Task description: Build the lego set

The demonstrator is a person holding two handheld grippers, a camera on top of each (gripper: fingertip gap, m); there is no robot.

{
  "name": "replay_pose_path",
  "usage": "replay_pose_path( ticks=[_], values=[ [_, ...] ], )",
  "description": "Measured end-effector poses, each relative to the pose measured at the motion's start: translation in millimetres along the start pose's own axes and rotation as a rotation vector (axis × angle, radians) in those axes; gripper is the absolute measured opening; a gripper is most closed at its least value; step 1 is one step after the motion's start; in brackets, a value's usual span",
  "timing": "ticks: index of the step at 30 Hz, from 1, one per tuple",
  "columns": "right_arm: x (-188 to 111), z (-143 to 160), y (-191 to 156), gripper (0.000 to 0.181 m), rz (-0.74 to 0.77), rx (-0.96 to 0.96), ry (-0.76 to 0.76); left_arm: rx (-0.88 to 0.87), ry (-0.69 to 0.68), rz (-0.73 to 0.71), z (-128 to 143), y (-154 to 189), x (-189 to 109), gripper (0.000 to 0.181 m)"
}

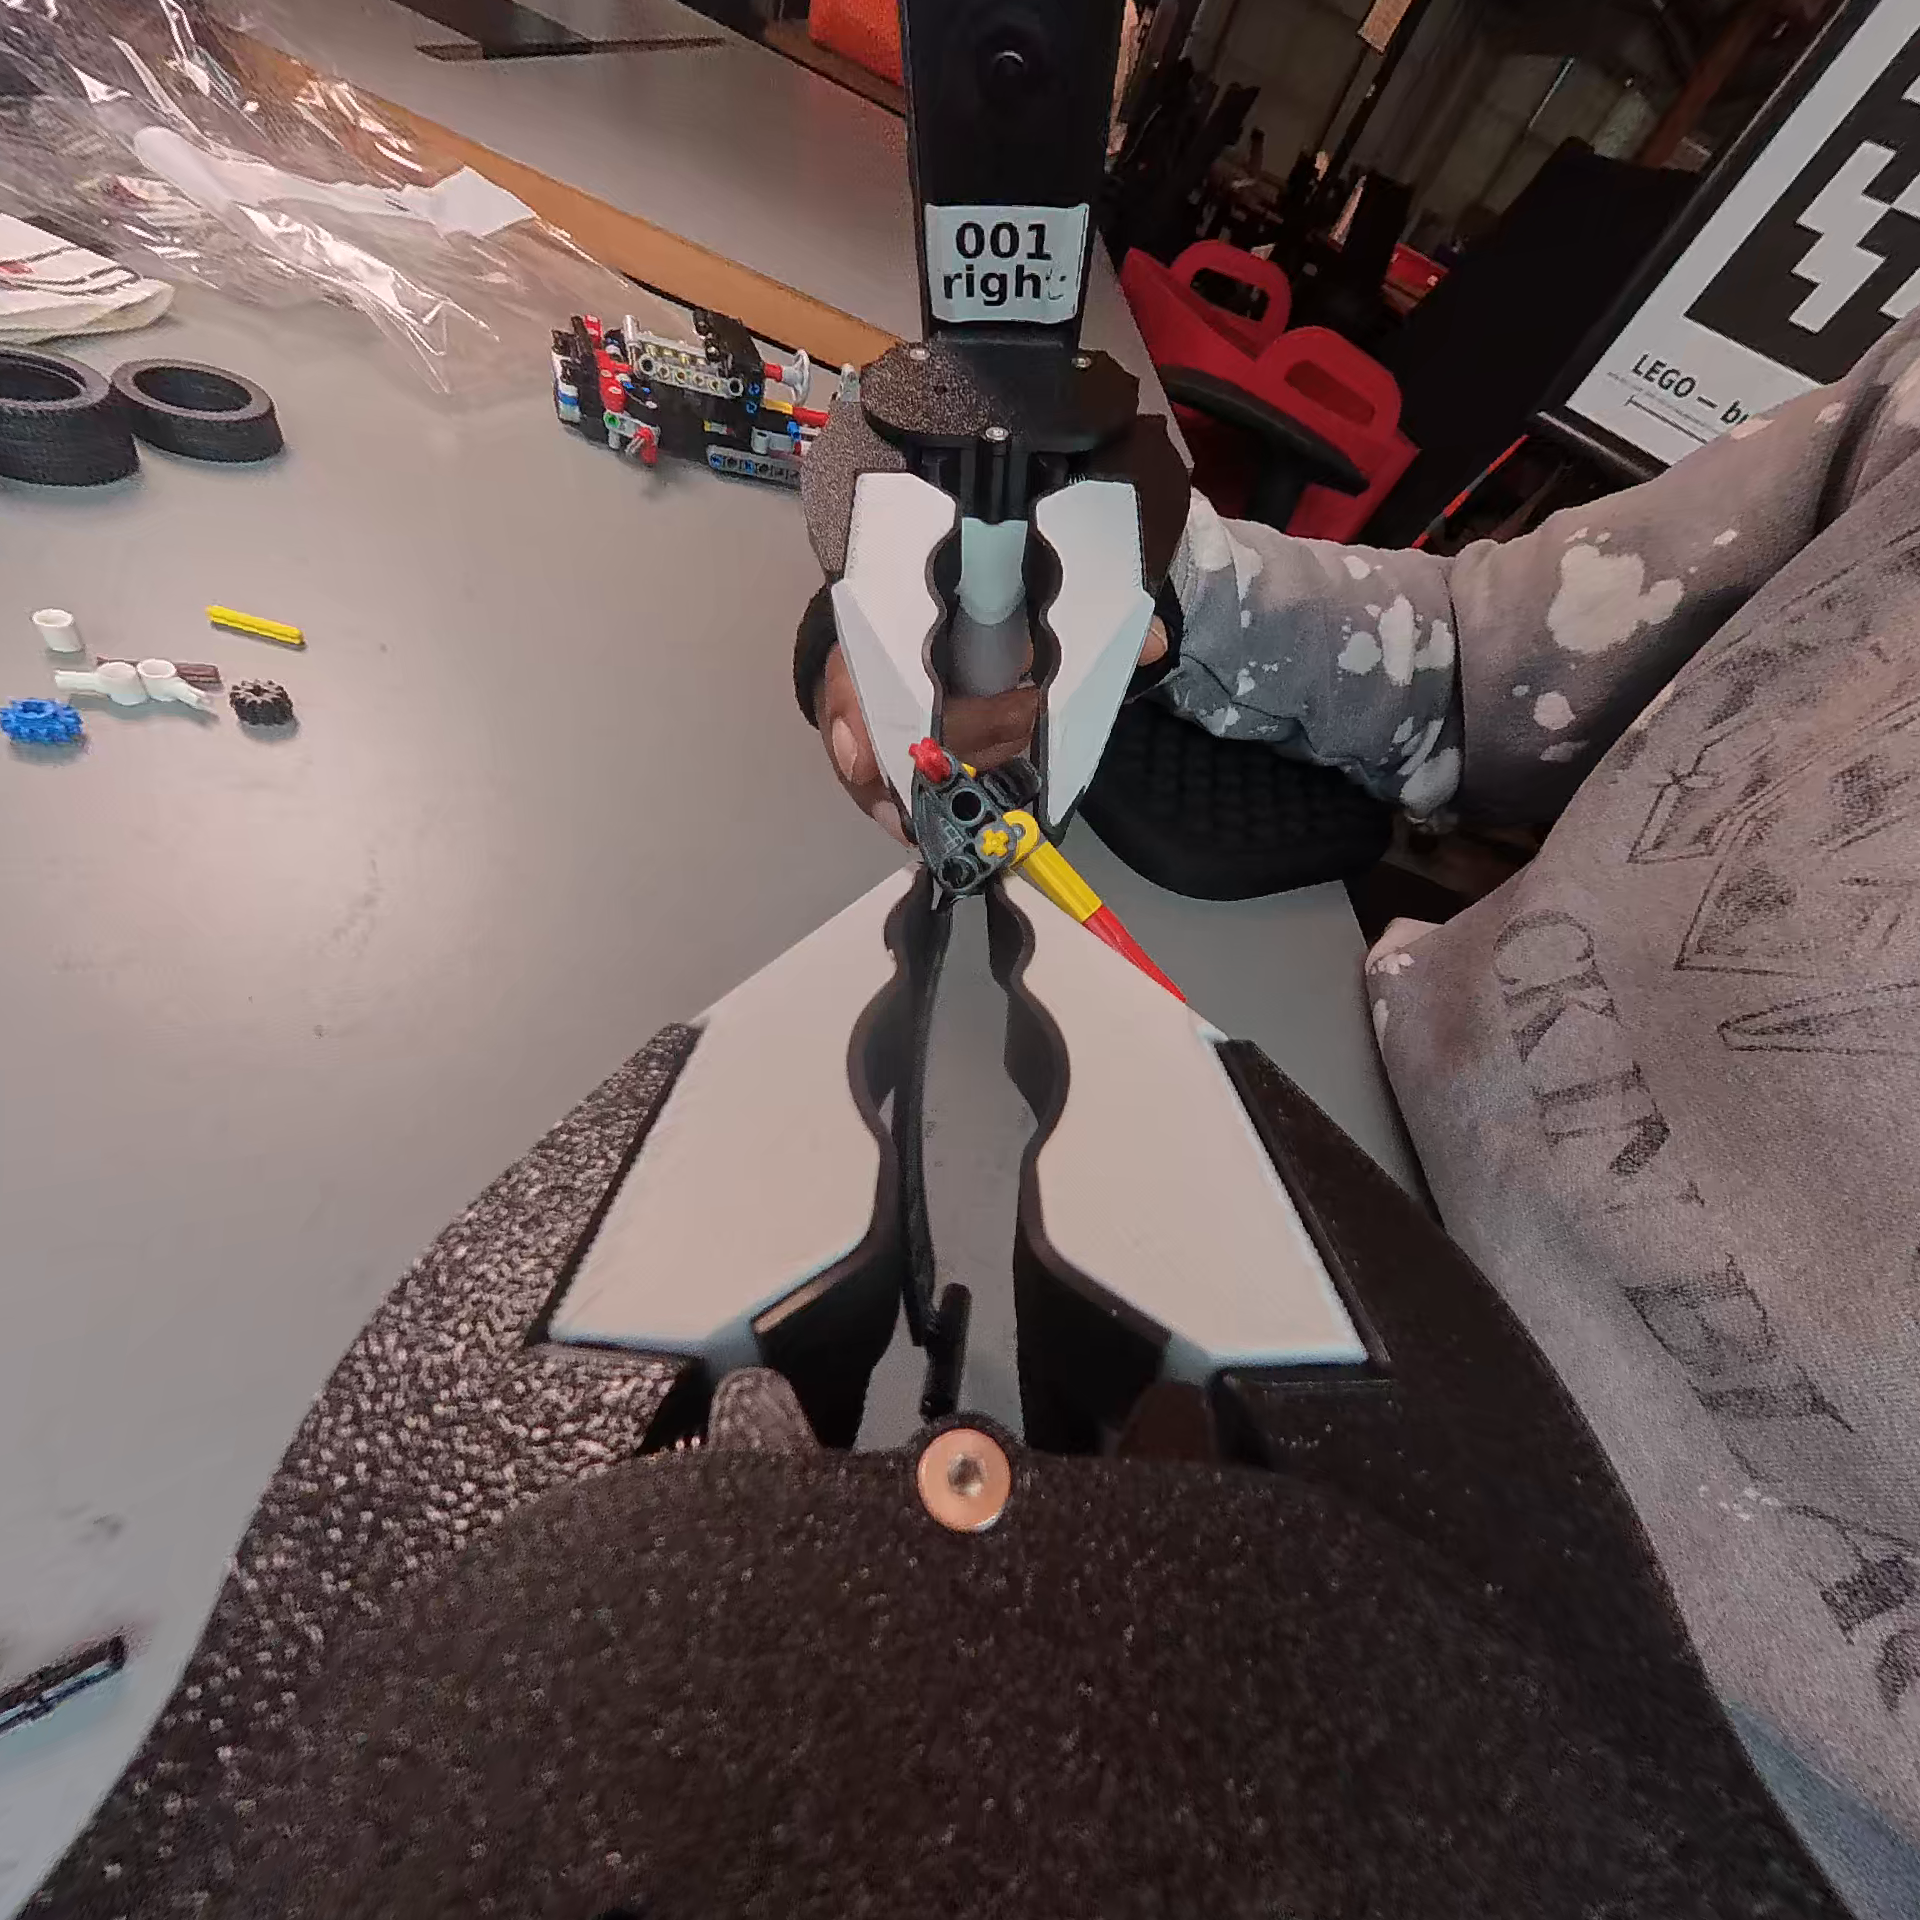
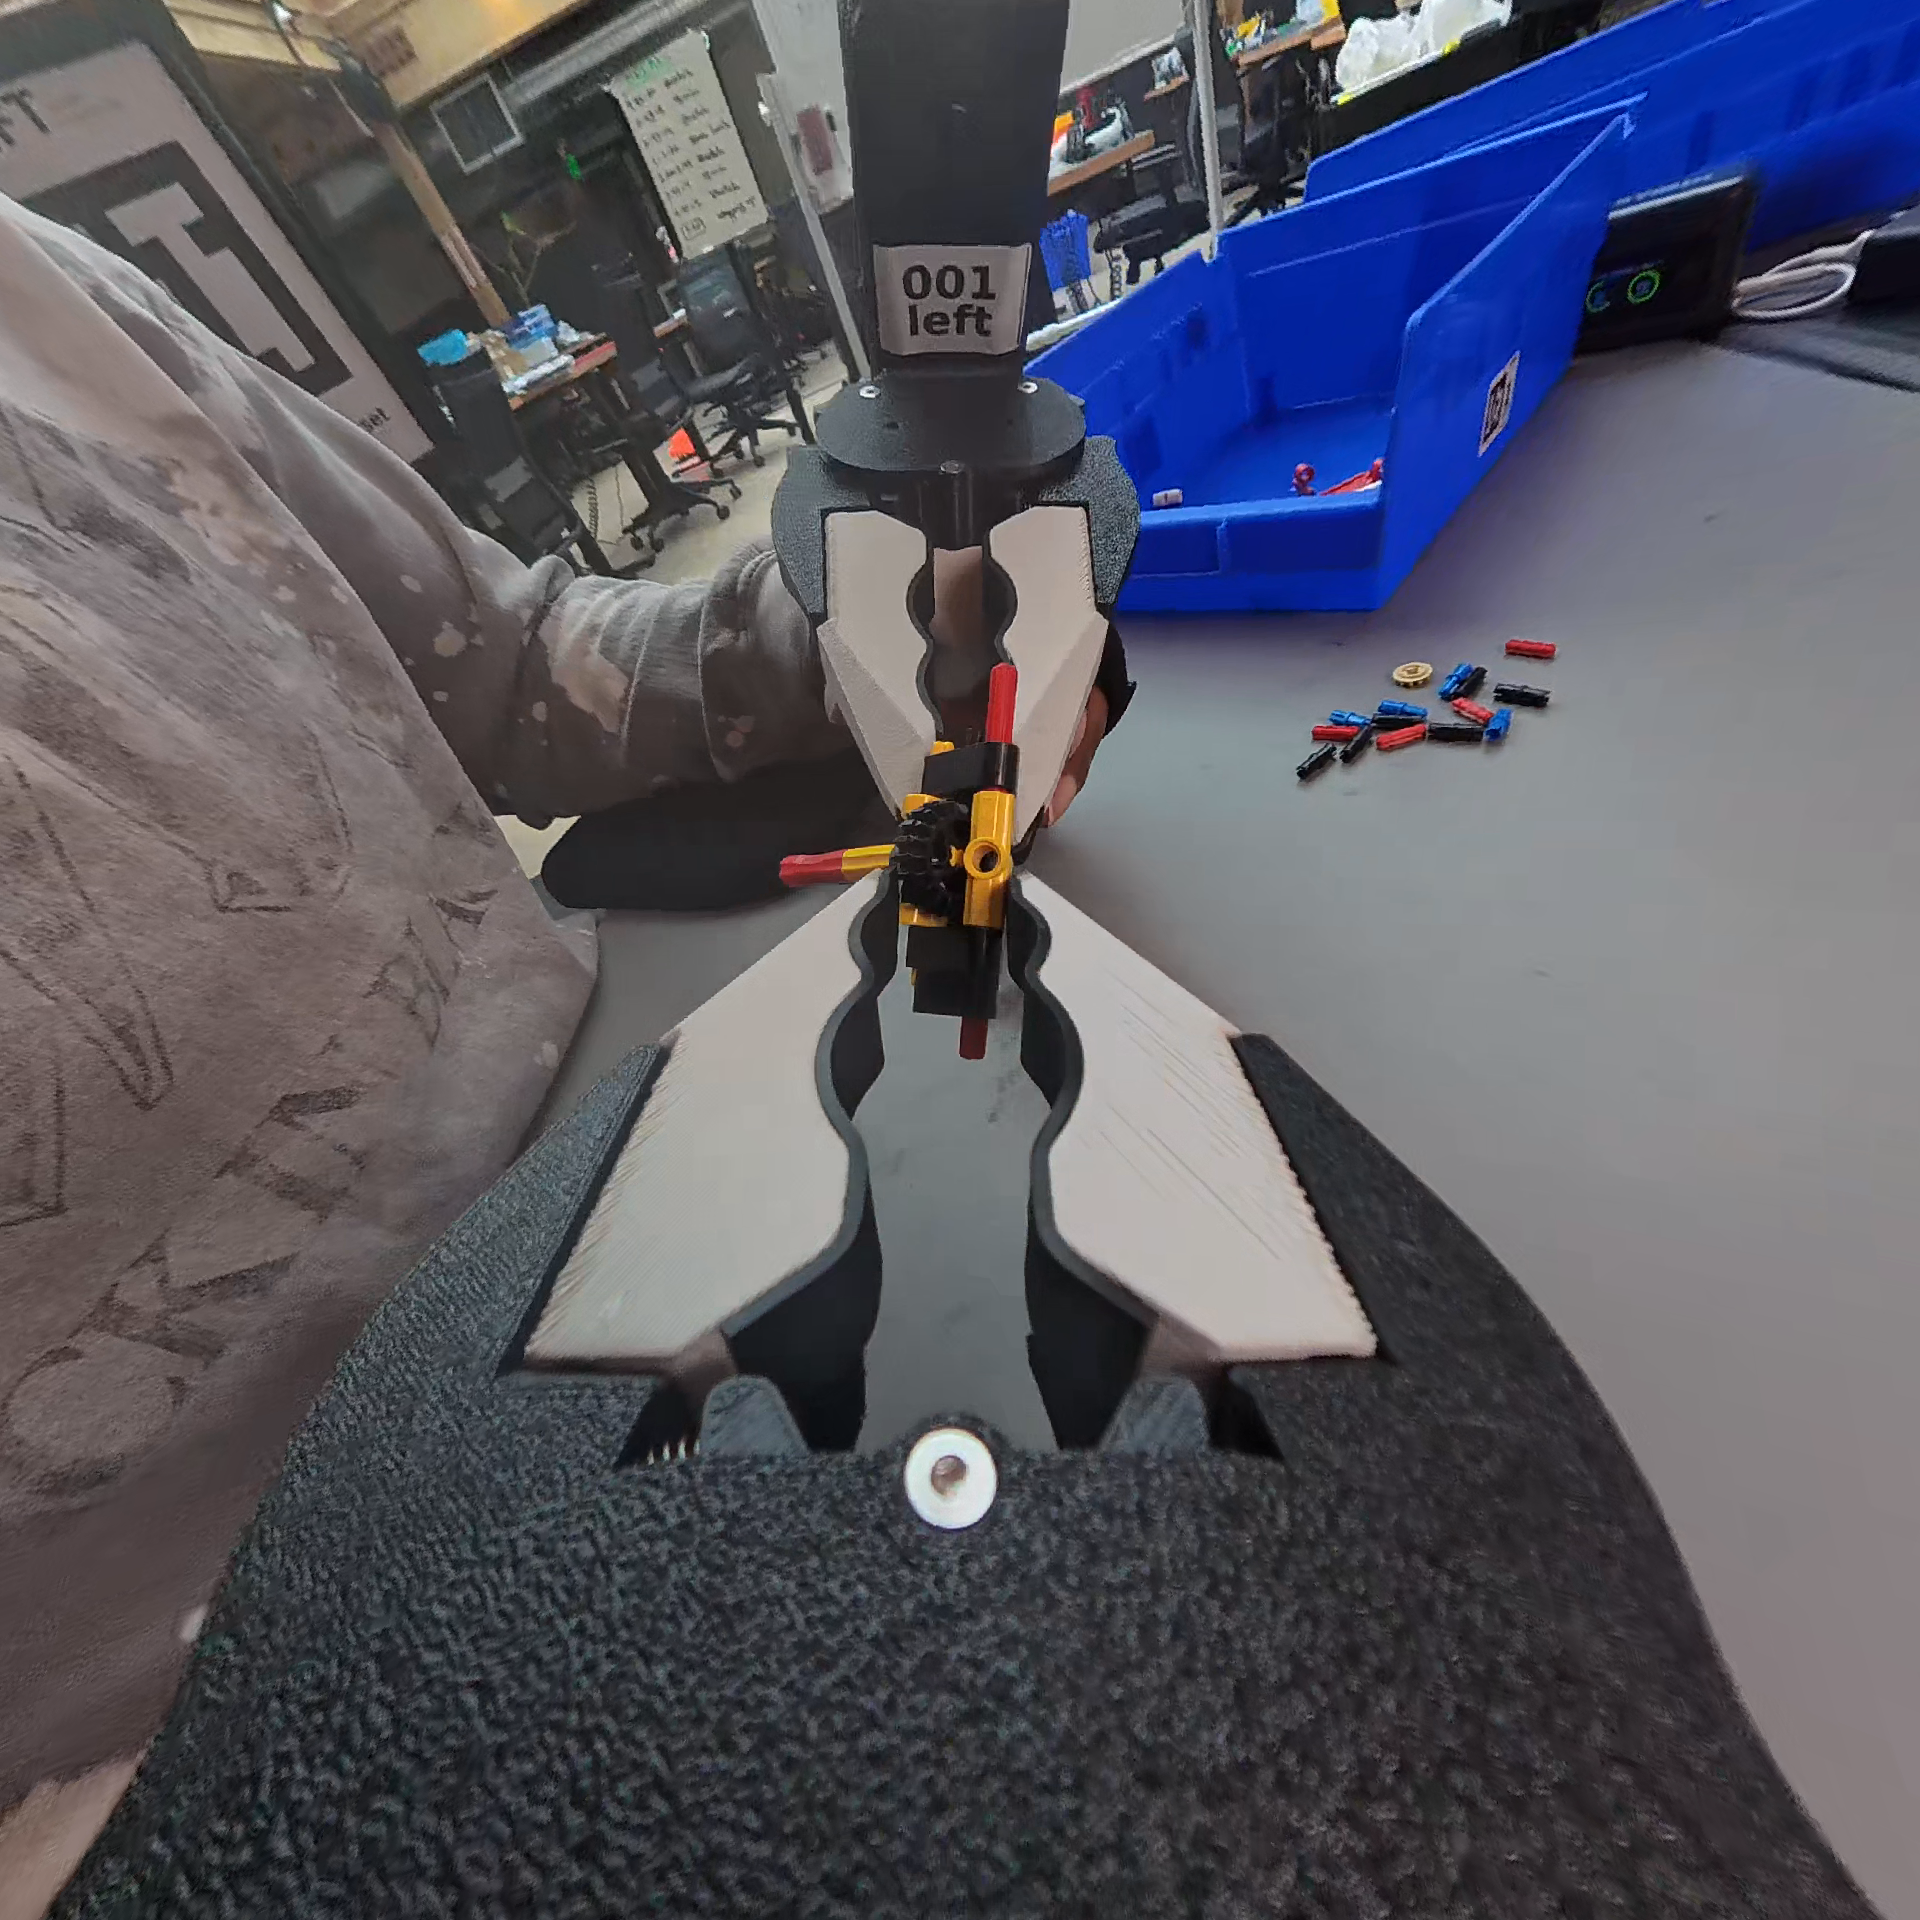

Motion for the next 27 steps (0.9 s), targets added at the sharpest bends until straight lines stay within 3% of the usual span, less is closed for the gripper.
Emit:
replay_pose_path(
  ticks=[6, 12, 16, 21, 27],
  values=[
    [-3.7, -6.1, 4.8, 0.02, 0.049, -0.112, 0.024, 0.053, -0.002, -0.052, -1.4, -5.6, -1.9, 0.004],
    [-11.0, -23.6, 2.4, 0.021, 0.03, -0.057, 0.109, 0.057, -0.045, -0.069, 6.5, -8.0, -0.2, 0.002],
    [-15.3, -20.1, 5.2, 0.02, 0.044, -0.085, 0.087, 0.025, 0.045, -0.016, -6.4, -2.0, -3.4, 0.002],
    [-19.7, -34.1, -4.1, 0.02, -0.005, -0.076, 0.163, -0.007, 0.207, 0.055, -30.3, 5.8, -12.9, 0.001],
    [-18.0, -41.0, -8.9, 0.001, -0.022, -0.084, 0.211, -0.014, 0.267, 0.083, -37.1, 8.9, -15.6, 0.0]
  ],
)
Point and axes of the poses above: each gripper's, where its closed fingertips meet, x out along the fingers, z out of its underside, y = z × x across the jaws, the point moved 1 cm from there along -x, back along the fingers, and after that the axes turned 9 degrees about y, right-handed, at the moved point
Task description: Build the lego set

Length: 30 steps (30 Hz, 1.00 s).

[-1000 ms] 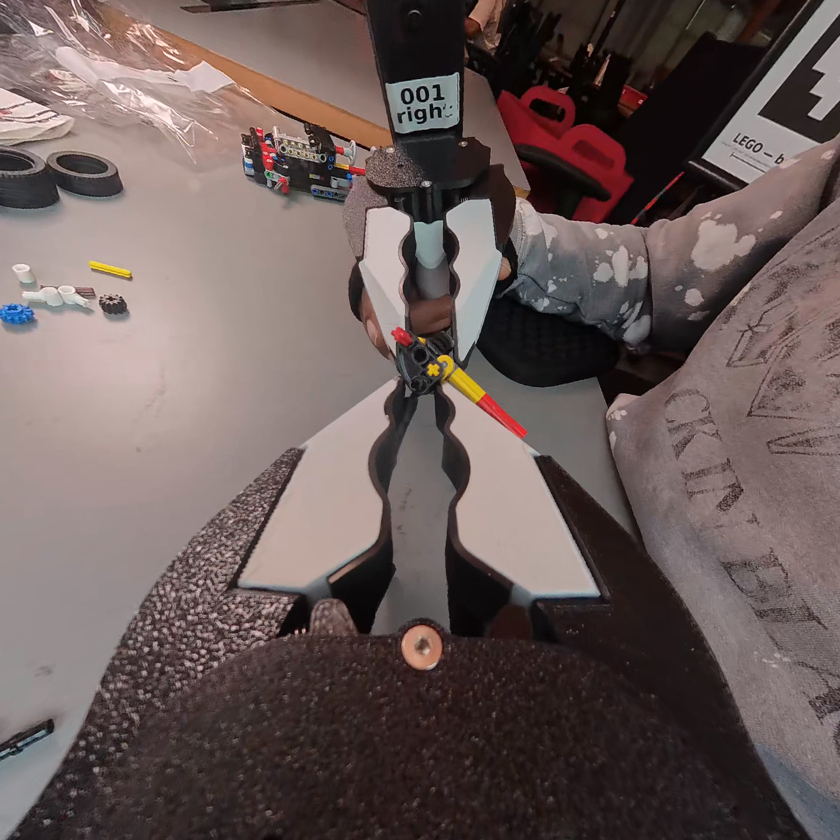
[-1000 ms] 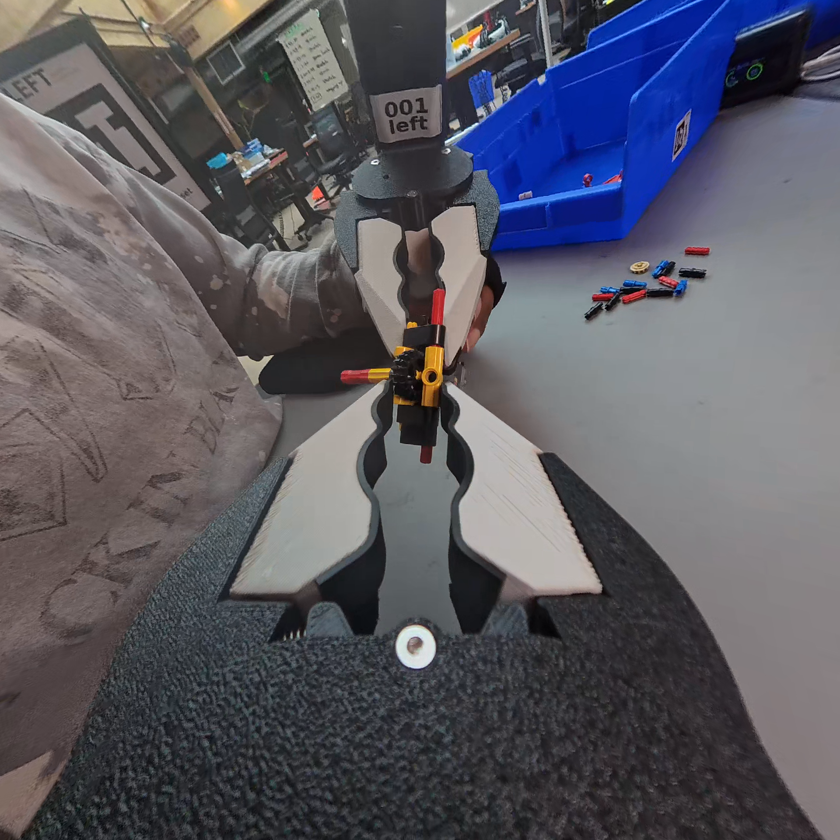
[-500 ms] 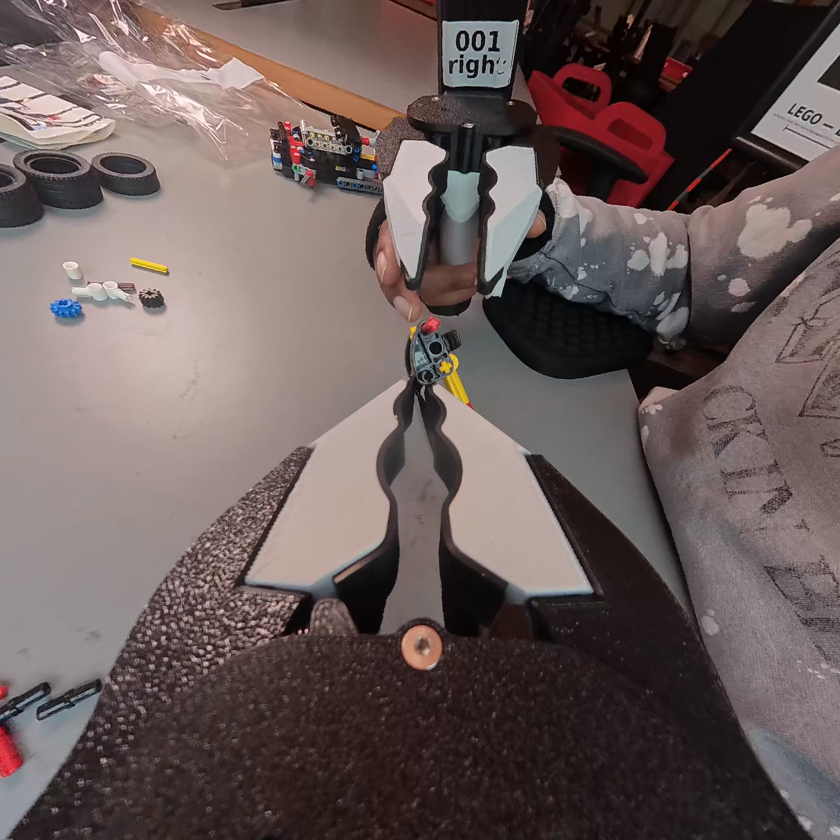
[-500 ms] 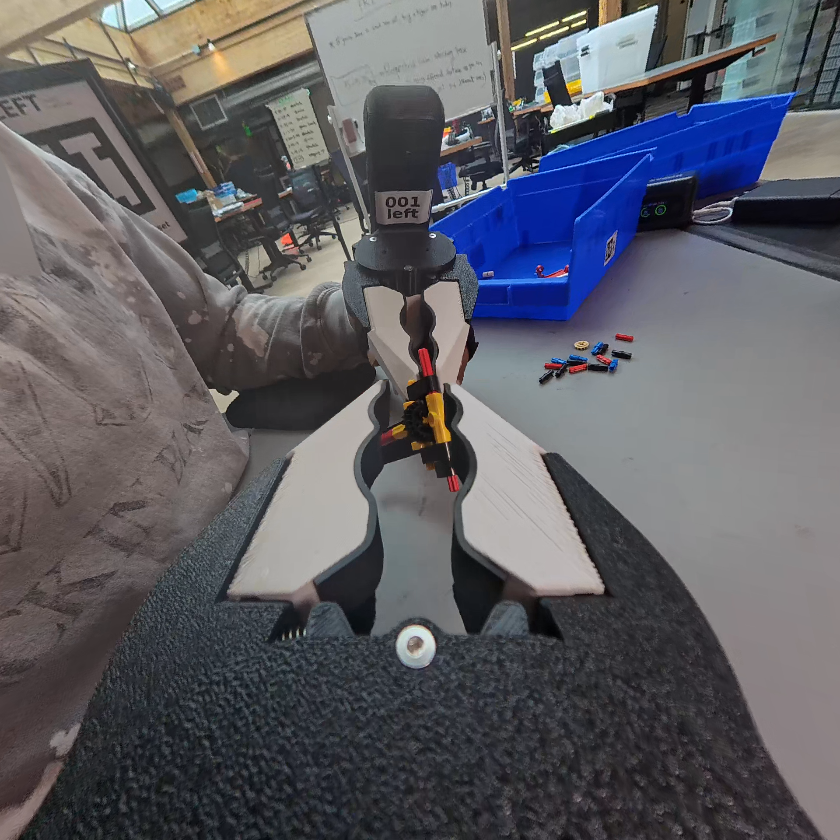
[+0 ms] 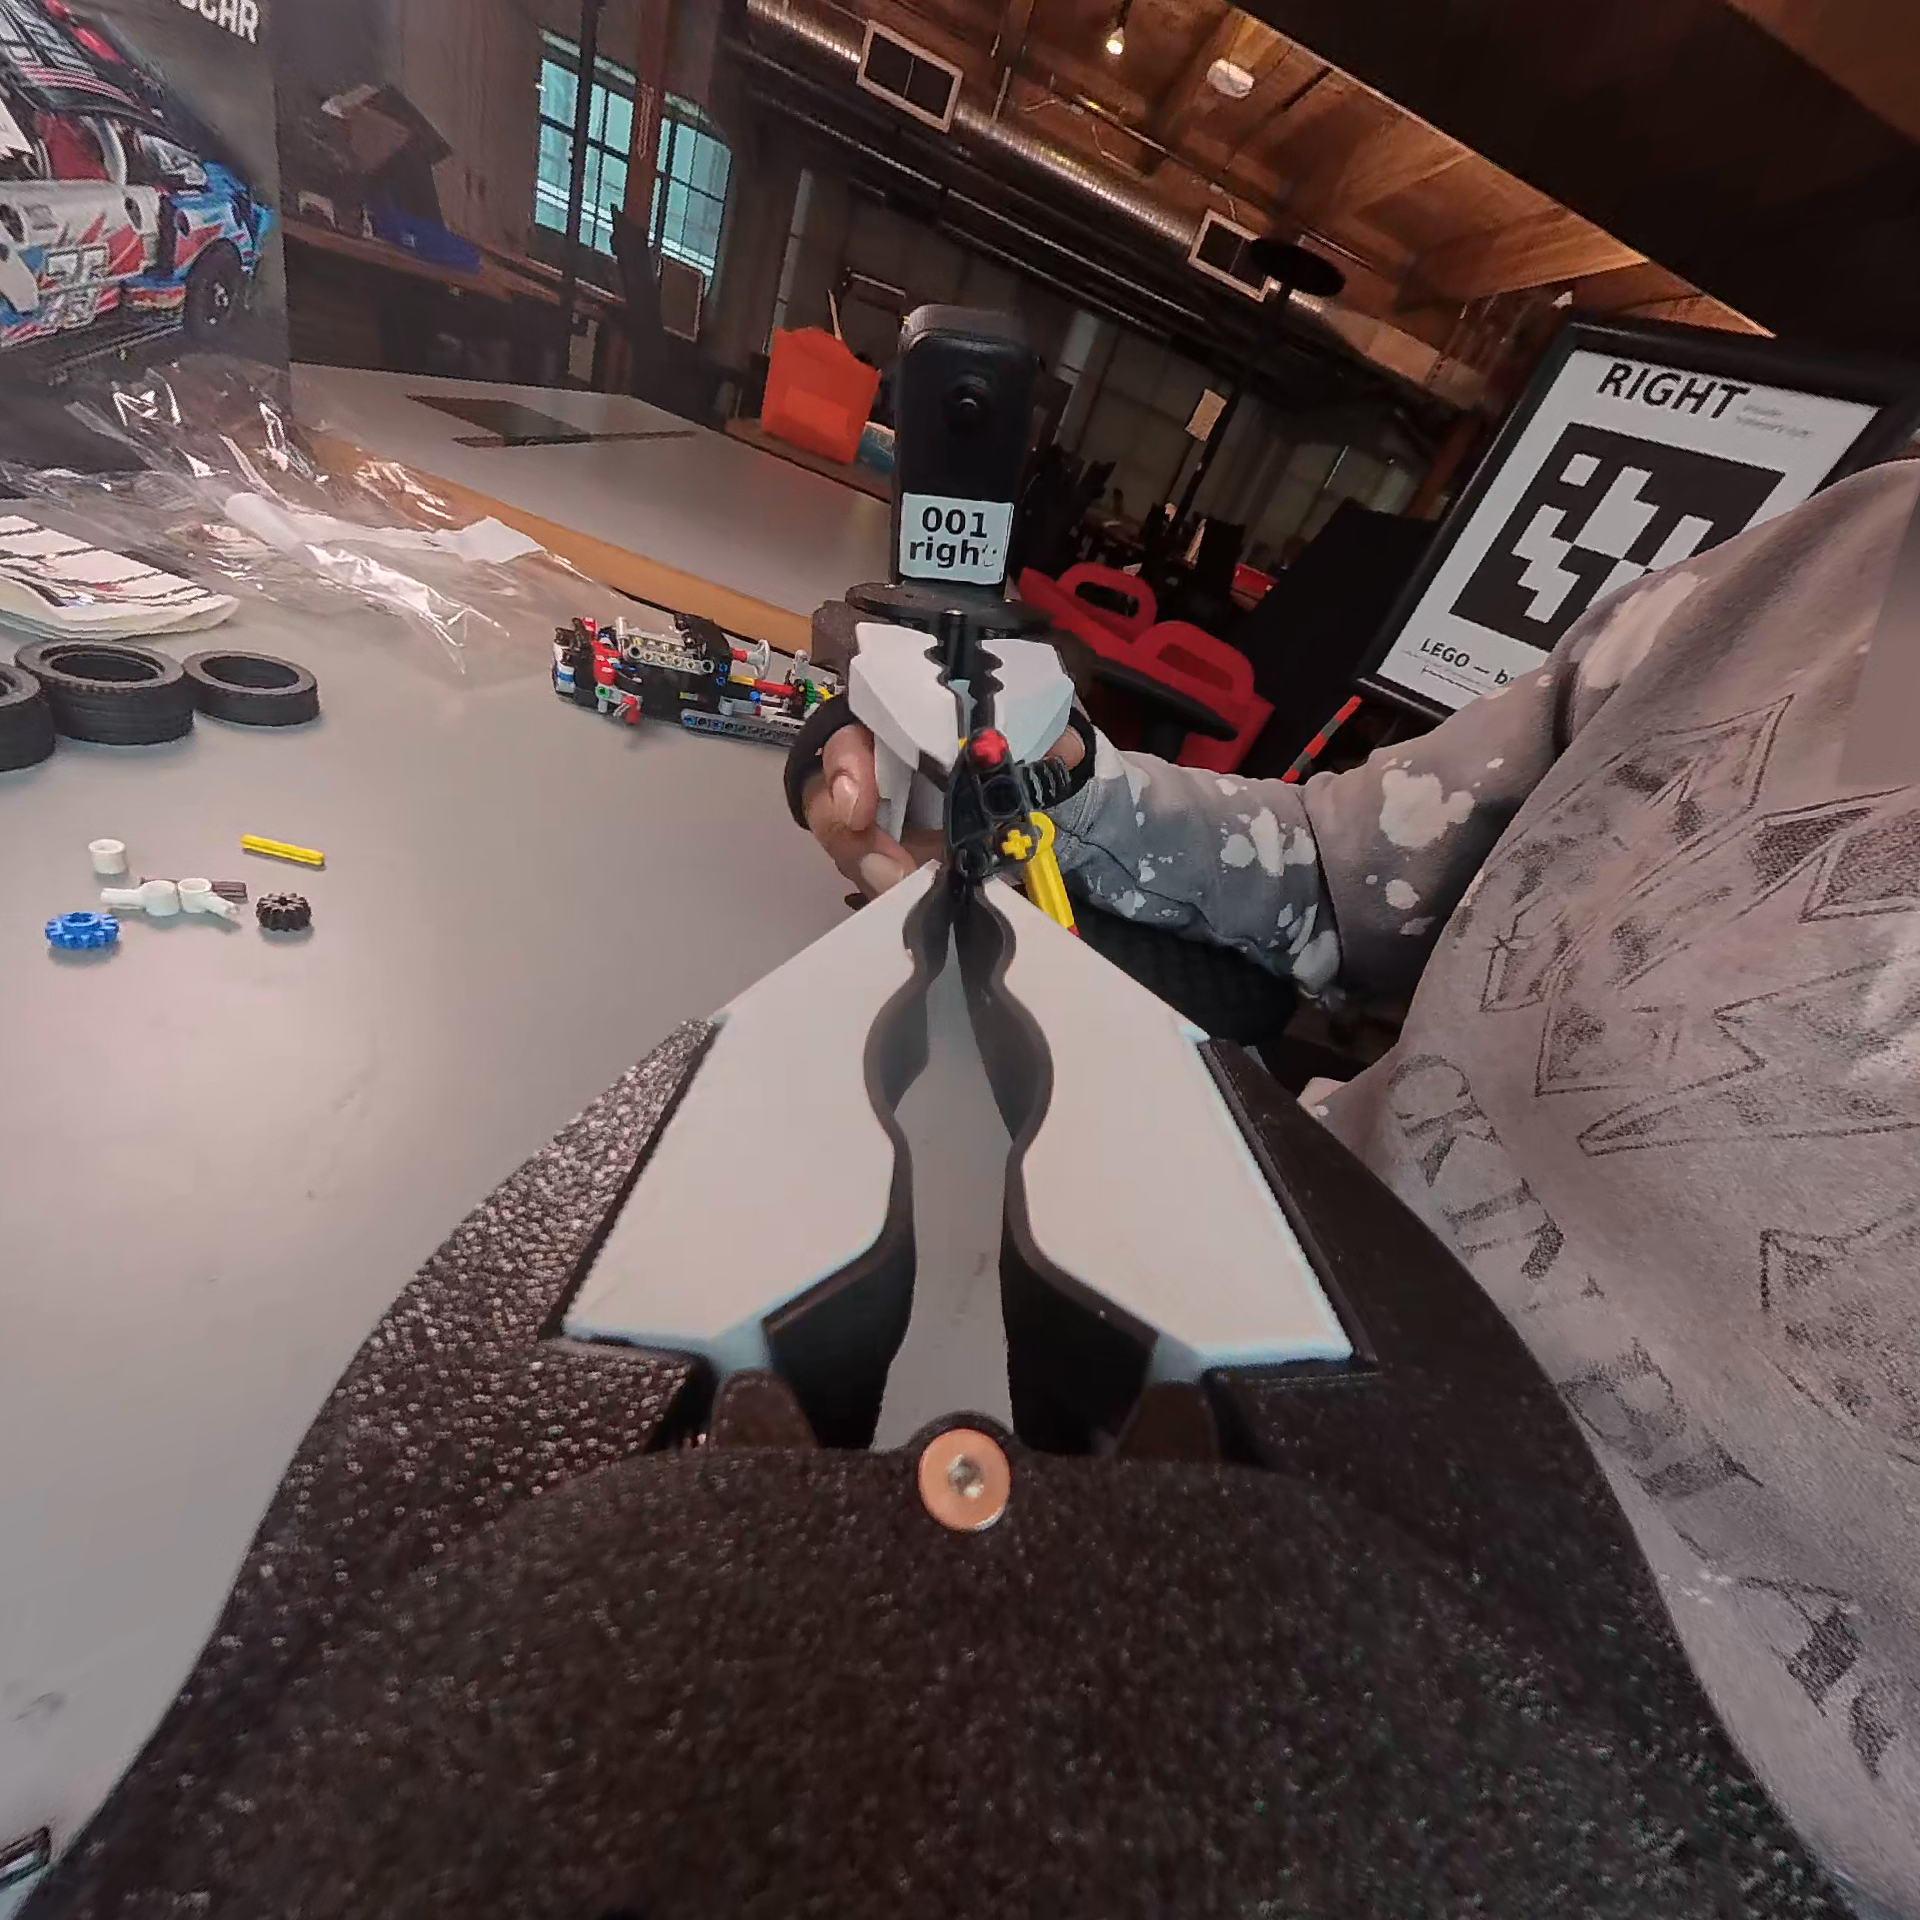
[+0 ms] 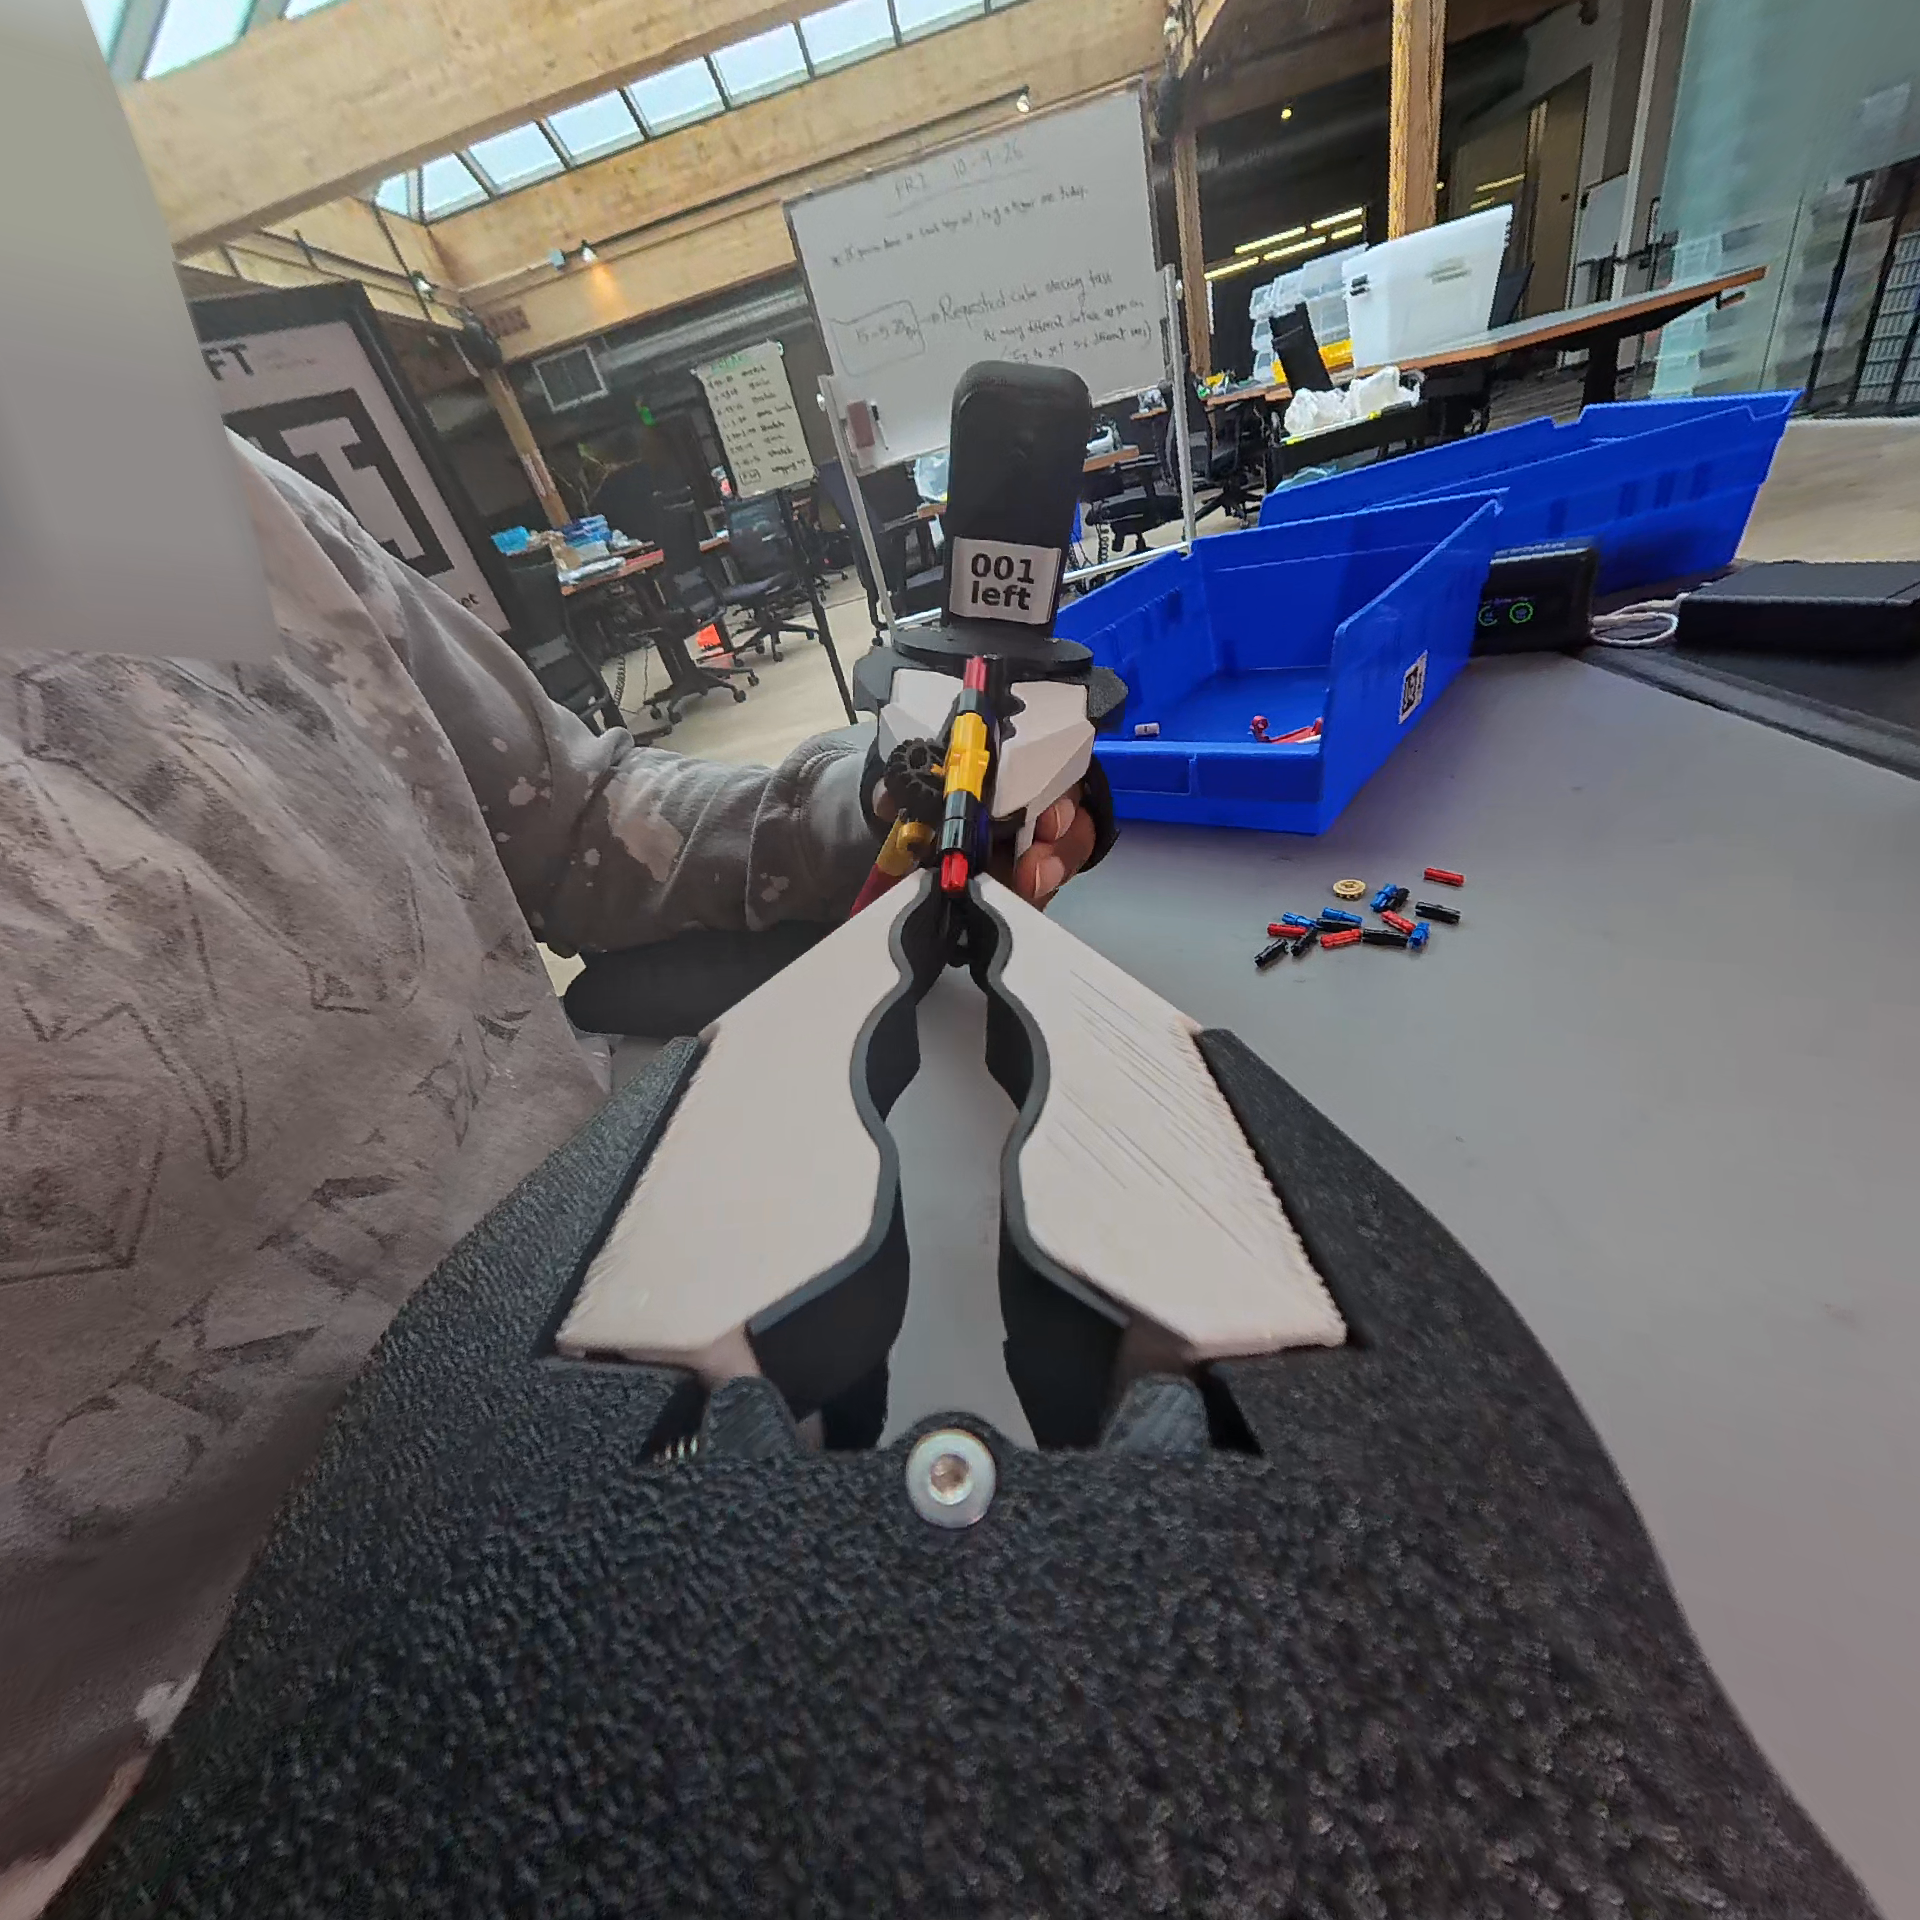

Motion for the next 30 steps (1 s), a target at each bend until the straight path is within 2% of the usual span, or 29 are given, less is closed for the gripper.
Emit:
replay_pose_path(
  ticks=[3, 6, 9, 11, 14, 17, 25, 30],
  values=[
    [0.8, -2.7, -0.5, 0.001, 0.006, -0.017, 0.01, -0.014, 0.002, -0.007, 0.0, -1.6, 0.2, 0.0],
    [0.3, -2.5, 0.5, 0.001, 0.013, -0.021, 0.003, -0.005, -0.066, -0.01, 9.5, -2.8, -1.1, 0.003],
    [-1.1, 1.6, -1.2, 0.001, 0.0, -0.01, -0.033, -0.098, -0.106, 0.067, 13.2, 7.0, -5.5, 0.046],
    [0.0, 9.4, -0.9, 0.001, 0.0, -0.007, -0.078, -0.174, -0.078, 0.086, 8.6, 9.1, -4.6, 0.058],
    [7.6, 20.8, -5.7, 0.001, -0.016, -0.01, -0.131, -0.1, -0.121, 0.052, 16.6, 10.7, 4.6, 0.053],
    [14.5, 26.9, -12.8, 0.001, -0.037, -0.028, -0.164, 0.027, -0.235, -0.002, 34.6, 9.6, 9.6, 0.03],
    [16.9, 30.9, -10.5, 0.002, 0.0, -0.114, -0.186, 0.073, -0.276, -0.042, 35.8, 5.3, 6.9, 0.027],
    [20.7, 34.2, -9.2, 0.001, 0.025, -0.199, -0.205, 0.077, -0.329, -0.085, 43.7, 1.0, 7.9, 0.018]
  ],
)
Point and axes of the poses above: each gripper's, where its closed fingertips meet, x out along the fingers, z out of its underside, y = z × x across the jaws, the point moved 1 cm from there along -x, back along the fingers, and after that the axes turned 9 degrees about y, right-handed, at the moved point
